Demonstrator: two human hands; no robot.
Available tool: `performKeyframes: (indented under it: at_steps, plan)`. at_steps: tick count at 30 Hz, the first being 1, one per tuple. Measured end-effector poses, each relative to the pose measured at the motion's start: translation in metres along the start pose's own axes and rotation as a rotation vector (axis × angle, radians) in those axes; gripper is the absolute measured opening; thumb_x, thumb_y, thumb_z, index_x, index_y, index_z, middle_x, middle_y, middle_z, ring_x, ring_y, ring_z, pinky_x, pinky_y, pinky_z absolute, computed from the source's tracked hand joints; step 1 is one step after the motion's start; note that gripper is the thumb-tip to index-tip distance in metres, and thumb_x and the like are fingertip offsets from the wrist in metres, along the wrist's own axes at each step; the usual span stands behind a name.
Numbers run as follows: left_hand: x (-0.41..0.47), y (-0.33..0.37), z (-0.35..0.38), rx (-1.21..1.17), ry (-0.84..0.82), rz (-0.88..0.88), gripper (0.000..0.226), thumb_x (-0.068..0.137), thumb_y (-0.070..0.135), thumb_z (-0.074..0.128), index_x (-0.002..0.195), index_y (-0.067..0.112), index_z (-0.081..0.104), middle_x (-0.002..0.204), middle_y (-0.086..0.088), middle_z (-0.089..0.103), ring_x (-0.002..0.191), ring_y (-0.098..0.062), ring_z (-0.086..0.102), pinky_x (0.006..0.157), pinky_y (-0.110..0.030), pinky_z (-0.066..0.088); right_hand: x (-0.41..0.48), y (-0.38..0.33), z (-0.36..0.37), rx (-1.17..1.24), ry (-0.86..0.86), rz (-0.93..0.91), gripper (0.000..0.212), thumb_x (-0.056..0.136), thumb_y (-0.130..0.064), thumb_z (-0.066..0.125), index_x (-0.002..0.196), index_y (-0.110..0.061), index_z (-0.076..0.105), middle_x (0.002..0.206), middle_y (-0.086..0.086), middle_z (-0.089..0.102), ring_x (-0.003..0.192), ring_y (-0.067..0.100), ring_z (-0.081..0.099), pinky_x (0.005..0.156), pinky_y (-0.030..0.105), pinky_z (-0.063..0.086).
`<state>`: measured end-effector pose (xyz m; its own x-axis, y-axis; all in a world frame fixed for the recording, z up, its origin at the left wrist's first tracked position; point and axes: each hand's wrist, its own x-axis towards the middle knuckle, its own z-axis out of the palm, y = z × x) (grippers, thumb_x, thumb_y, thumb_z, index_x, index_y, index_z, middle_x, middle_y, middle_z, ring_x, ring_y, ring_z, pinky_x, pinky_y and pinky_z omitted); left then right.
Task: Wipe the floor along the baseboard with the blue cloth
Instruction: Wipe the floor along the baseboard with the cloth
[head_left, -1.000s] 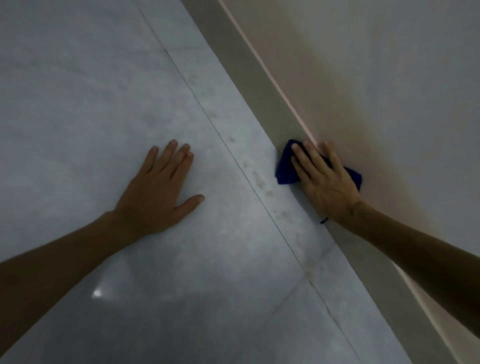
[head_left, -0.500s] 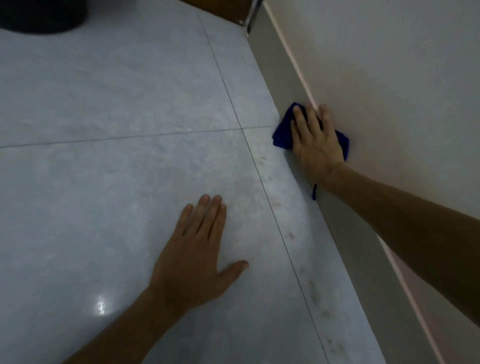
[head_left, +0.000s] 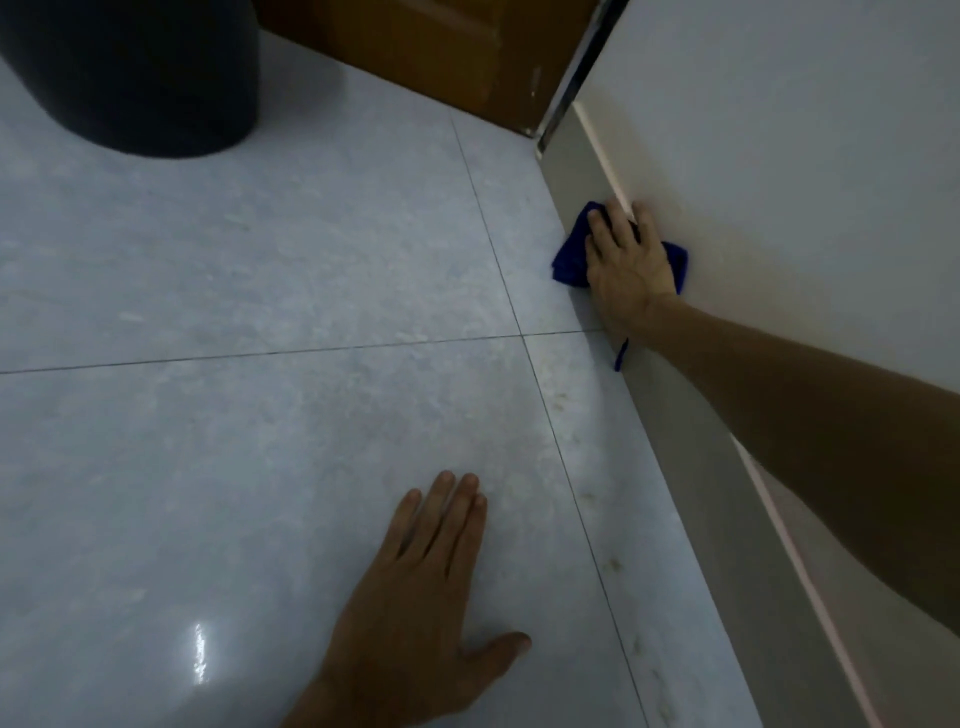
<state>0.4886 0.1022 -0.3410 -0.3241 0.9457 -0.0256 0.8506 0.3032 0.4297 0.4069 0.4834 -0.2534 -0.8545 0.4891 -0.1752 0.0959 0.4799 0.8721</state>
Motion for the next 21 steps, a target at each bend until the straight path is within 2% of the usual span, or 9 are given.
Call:
performKeyframes:
  at_steps: [4,8,16,18,21]
  plan:
    - [-0.002,0.001,0.000,0.005,0.000,-0.014,0.110,0.085,0.085,0.035,0.157,0.002,0.031,0.169,-0.012,0.021,0.158,-0.029,0.014,0.121,-0.049,0.017,-0.021,0.003,0.003,-0.040,0.018,-0.113,0.061,0.101,-0.041,0.046,0.155,-0.015,0.036,0.168,0.014,0.016,0.154,0.041,0.003,0.125,0.058,0.004]
    - [-0.002,-0.001,0.002,0.032,0.028,-0.022,0.110,0.087,0.086,0.029,0.160,0.003,0.020,0.170,-0.010,0.012,0.159,-0.026,0.004,0.124,-0.047,0.009,-0.071,-0.003,0.013,-0.081,0.030,-0.162,0.056,0.103,-0.033,0.046,0.153,-0.011,0.039,0.167,0.016,0.019,0.154,0.040,0.007,0.124,0.057,0.008]
    - [-0.006,-0.004,-0.004,0.099,-0.045,0.036,0.115,0.081,0.091,0.010,0.163,0.010,0.004,0.171,-0.003,-0.006,0.157,-0.023,-0.016,0.128,-0.047,-0.005,-0.224,-0.010,0.029,-0.032,-0.004,-0.223,0.058,0.103,-0.023,0.052,0.155,-0.007,0.034,0.168,0.018,0.016,0.154,0.040,0.013,0.126,0.051,0.009]
    - [-0.008,-0.003,-0.006,0.131,-0.063,0.078,0.117,0.080,0.091,0.003,0.163,0.009,0.005,0.172,-0.004,-0.003,0.158,-0.022,-0.013,0.128,-0.047,-0.006,-0.278,-0.015,0.036,-0.013,-0.033,-0.251,0.060,0.101,-0.020,0.055,0.156,-0.007,0.033,0.168,0.019,0.015,0.155,0.039,0.012,0.126,0.050,0.006]
    - [-0.027,0.005,0.001,0.160,-0.070,0.103,0.114,0.084,0.088,0.006,0.162,0.005,0.010,0.171,-0.009,0.002,0.159,-0.024,-0.007,0.128,-0.049,-0.002,-0.363,-0.027,0.050,-0.009,-0.098,-0.272,0.066,0.099,-0.020,0.060,0.157,-0.008,0.032,0.168,0.019,0.011,0.156,0.040,0.008,0.125,0.052,0.000]
